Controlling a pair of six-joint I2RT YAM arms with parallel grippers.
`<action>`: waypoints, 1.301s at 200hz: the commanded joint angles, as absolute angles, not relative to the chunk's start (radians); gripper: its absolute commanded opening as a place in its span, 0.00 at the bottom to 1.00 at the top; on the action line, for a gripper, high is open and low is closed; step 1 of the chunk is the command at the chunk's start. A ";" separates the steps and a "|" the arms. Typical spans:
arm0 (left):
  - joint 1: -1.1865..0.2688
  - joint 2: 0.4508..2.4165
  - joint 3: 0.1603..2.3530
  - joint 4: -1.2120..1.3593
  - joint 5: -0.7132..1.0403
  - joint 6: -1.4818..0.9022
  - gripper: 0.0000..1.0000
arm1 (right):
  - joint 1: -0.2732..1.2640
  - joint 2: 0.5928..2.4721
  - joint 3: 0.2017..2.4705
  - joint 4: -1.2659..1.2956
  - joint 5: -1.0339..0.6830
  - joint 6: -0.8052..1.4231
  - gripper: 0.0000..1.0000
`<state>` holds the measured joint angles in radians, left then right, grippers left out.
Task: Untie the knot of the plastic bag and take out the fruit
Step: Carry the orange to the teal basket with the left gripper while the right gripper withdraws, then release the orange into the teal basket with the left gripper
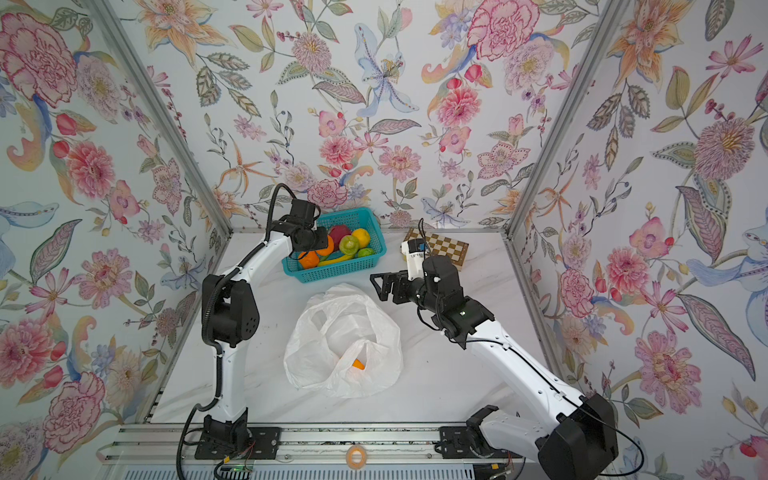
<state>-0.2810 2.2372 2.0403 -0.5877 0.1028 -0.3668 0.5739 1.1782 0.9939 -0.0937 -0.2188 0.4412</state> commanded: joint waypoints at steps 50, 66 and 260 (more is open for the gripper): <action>-0.266 2.323 2.036 -0.498 0.213 -0.446 0.46 | 0.567 1.137 0.987 -0.115 -0.207 0.453 0.99; -0.265 2.325 2.023 -0.476 0.210 -0.448 0.53 | 0.566 1.128 0.983 -0.115 -0.203 0.457 0.99; -0.271 1.591 1.557 -0.450 0.233 -0.457 0.71 | 0.652 1.190 1.030 -0.291 -0.218 0.475 0.73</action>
